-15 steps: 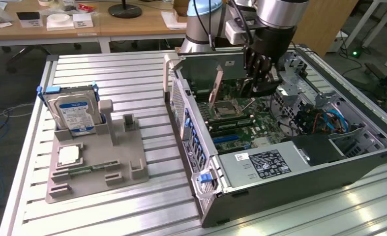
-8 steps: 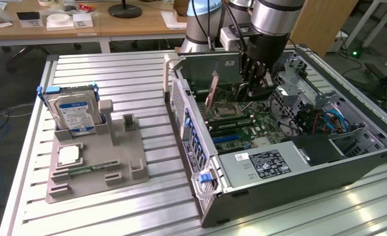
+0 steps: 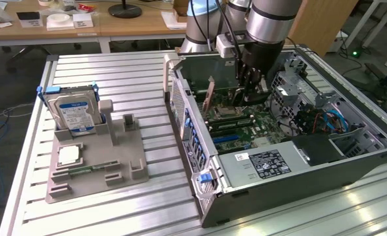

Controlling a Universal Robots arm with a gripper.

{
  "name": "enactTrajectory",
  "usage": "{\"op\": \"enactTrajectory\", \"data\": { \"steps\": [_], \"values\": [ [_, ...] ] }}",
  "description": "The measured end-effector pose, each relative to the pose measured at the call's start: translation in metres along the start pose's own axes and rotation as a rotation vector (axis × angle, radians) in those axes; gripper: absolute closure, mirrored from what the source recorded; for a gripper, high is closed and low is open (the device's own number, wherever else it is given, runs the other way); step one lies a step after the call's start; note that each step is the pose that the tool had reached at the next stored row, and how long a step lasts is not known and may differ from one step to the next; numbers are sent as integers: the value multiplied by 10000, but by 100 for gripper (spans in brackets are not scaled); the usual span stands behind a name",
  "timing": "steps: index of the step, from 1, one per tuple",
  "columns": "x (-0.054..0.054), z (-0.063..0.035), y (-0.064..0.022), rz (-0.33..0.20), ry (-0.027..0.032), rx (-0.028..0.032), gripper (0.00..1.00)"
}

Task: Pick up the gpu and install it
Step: 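Insert the gpu into the slot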

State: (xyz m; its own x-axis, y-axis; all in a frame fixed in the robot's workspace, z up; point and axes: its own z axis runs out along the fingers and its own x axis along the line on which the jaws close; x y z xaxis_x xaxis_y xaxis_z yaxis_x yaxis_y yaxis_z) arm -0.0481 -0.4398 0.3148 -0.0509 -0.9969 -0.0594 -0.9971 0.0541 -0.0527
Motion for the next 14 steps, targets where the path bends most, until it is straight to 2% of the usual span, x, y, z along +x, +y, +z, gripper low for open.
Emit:
{"op": "enactTrajectory", "data": {
  "steps": [5, 10, 14],
  "values": [
    [58, 39, 0, 5, 3, -37, 72],
    [86, 60, 0, 5, 2, -29, 72],
    [90, 123, 3, 2, 2, -19, 72]
  ]
}}
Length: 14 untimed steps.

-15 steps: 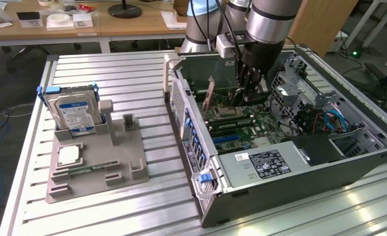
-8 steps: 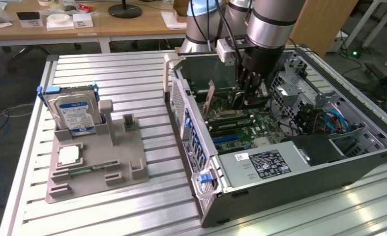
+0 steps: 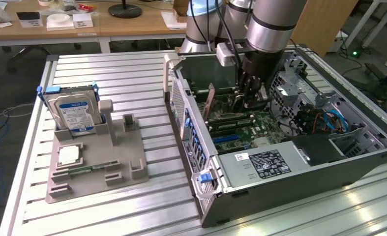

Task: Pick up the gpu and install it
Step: 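Insert the gpu into the slot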

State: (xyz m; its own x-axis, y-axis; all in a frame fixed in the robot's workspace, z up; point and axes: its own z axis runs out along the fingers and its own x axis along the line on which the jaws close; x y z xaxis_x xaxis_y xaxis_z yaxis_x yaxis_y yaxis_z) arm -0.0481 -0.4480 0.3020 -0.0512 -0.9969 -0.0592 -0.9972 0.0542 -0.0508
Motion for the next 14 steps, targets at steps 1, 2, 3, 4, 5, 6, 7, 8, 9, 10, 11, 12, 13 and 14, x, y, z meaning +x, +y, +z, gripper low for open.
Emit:
{"op": "enactTrajectory", "data": {
  "steps": [1, 2, 3, 4, 5, 6, 7, 8, 9, 10, 11, 12, 13, 14],
  "values": [
    [2, 18, 1, 0, 0, 0, 72],
    [7, 35, 2, 2, -2, 0, 72],
    [19, 48, 2, 1, -3, 0, 72],
    [34, 64, 2, 1, -8, -1, 72],
    [42, 81, 3, 1, -12, 0, 72],
    [45, 99, 5, 2, -11, 0, 72],
    [47, 116, 8, 2, -10, 0, 72],
    [48, 133, 10, 1, -10, -1, 72],
    [49, 153, 11, 0, -10, -1, 72],
    [50, 167, 12, 0, -11, 0, 72],
    [52, 176, 13, 0, -10, 0, 72],
    [53, 180, 14, 1, -9, -1, 72],
    [53, 180, 14, 1, -8, -1, 72],
    [53, 180, 14, 1, -7, -1, 72]
  ]
}}
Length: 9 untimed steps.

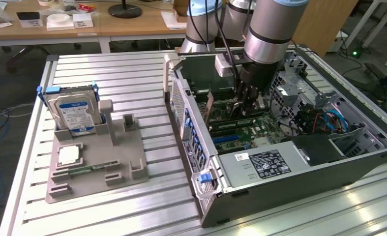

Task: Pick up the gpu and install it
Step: 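Insert the gpu into the slot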

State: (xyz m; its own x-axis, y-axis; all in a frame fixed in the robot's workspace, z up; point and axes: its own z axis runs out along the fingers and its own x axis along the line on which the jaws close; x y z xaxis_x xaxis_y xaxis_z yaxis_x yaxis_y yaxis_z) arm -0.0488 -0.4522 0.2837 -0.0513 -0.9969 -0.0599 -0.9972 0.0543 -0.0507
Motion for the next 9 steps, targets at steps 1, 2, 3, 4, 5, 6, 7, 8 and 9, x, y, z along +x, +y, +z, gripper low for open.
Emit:
{"op": "enactTrajectory", "data": {
  "steps": [1, 2, 3, 4, 5, 6, 7, 8, 9],
  "values": [
    [0, 0, 0, 0, -1, -1, 72],
    [0, 1, 0, 0, -2, 0, 72],
    [0, 1, 0, 0, -2, 1, 72],
    [0, 1, 0, 0, -2, 0, 72],
    [0, 2, 0, 0, -3, 1, 72],
    [0, 2, 0, 0, -2, 1, 72],
    [1, 3, 0, 0, -4, 1, 72],
    [6, 5, 0, 1, -7, 2, 72],
    [14, 5, 0, 1, -5, 2, 72]
  ]
}}
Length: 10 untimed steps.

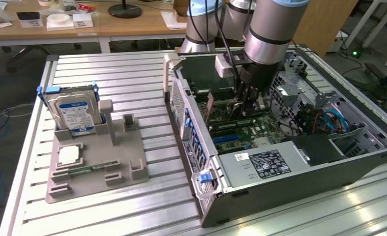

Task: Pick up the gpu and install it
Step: 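Insert the gpu into the slot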

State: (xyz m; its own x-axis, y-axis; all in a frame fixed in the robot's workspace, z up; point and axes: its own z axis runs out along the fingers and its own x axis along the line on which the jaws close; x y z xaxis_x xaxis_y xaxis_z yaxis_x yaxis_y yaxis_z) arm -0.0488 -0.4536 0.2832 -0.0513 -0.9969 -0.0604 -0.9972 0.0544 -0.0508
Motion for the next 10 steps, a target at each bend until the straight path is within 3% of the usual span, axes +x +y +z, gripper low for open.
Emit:
{"op": "enactTrajectory", "data": {
  "steps": [10],
  "values": [
    [37, 26, 25, -1, 1, -1, 72]
  ]
}}
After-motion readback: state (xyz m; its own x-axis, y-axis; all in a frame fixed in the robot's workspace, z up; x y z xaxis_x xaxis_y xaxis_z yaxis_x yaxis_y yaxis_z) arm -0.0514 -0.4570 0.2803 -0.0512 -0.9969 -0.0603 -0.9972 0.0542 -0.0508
